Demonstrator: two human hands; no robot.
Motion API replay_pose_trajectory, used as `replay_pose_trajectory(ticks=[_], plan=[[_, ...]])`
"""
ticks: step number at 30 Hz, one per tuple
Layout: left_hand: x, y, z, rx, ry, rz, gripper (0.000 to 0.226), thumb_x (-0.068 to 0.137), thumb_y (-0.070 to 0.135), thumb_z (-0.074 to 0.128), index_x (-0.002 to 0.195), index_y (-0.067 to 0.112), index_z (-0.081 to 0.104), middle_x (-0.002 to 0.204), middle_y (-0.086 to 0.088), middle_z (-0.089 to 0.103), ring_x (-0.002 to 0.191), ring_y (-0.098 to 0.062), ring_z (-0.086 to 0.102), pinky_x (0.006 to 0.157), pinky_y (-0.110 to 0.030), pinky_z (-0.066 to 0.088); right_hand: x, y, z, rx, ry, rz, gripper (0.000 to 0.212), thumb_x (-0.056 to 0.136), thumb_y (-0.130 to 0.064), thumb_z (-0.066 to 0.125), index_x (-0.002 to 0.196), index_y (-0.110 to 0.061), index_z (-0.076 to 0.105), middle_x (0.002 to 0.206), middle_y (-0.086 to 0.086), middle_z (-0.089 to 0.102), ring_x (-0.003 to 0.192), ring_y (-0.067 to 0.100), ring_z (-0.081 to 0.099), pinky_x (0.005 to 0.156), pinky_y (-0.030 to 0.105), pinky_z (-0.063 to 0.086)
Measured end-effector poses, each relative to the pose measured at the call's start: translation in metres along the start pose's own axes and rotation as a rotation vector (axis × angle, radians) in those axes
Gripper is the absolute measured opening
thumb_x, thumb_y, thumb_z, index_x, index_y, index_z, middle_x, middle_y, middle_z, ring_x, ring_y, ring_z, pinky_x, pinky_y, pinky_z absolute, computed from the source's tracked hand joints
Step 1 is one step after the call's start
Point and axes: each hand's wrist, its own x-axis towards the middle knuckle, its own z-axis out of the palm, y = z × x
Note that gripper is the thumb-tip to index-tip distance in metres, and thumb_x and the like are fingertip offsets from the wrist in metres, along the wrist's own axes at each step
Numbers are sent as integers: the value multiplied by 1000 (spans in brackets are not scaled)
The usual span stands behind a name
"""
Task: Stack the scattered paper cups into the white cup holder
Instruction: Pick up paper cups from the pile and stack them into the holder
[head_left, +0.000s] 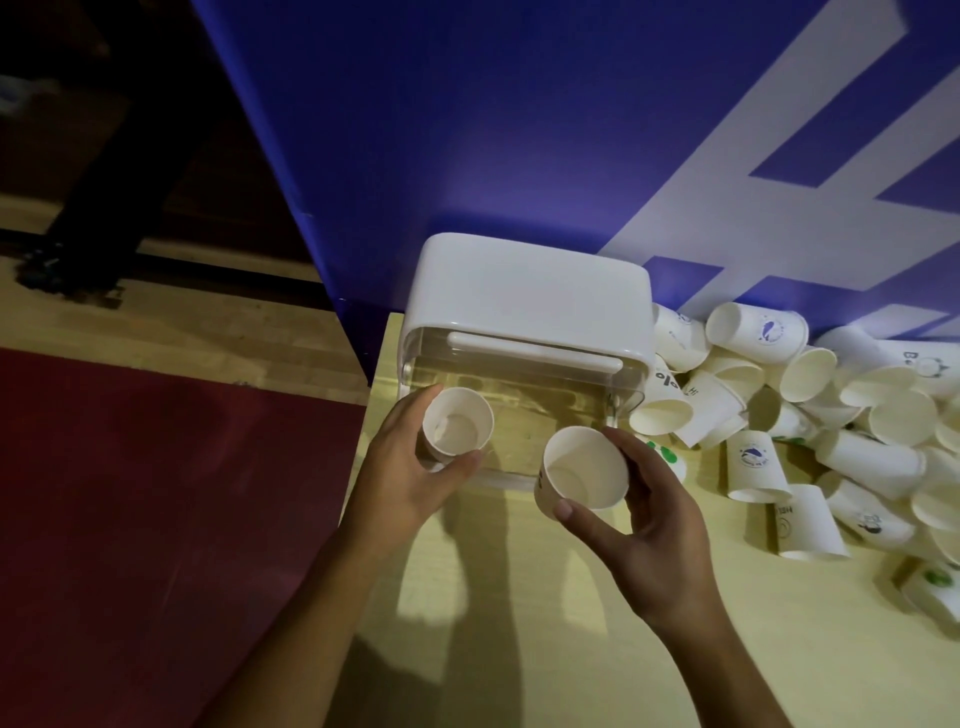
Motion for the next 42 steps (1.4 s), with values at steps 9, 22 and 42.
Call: replay_pose_trajectory(ticks=[9, 22, 42], plan=[[-1, 6, -2, -83, -19, -29, 74, 77, 29, 92, 134, 48, 49, 119, 43, 58, 112, 23, 51, 84, 4, 36, 4, -11, 14, -59, 22, -78, 68, 61, -42, 91, 121, -45, 61, 118, -32, 66, 112, 1, 64, 91, 19, 49], [-18, 29, -23, -323, 86, 52, 51, 100, 52, 52, 142, 26, 61, 141, 11, 64, 136, -14, 58, 106, -53, 52, 23, -34, 72, -40, 13, -340, 76, 69, -38, 96, 133, -41, 54, 128, -23, 65, 122, 10, 63, 97, 20, 49], [4, 7, -15, -144, 18, 73, 35, 111, 23, 48, 141, 14, 63, 134, 9, 66, 126, -2, 61, 101, -17, 48, 54, 9, 98, -252, -60, -337, 77, 71, -55, 89, 134, -20, 61, 126, -18, 59, 118, -17, 47, 96, 2, 33]])
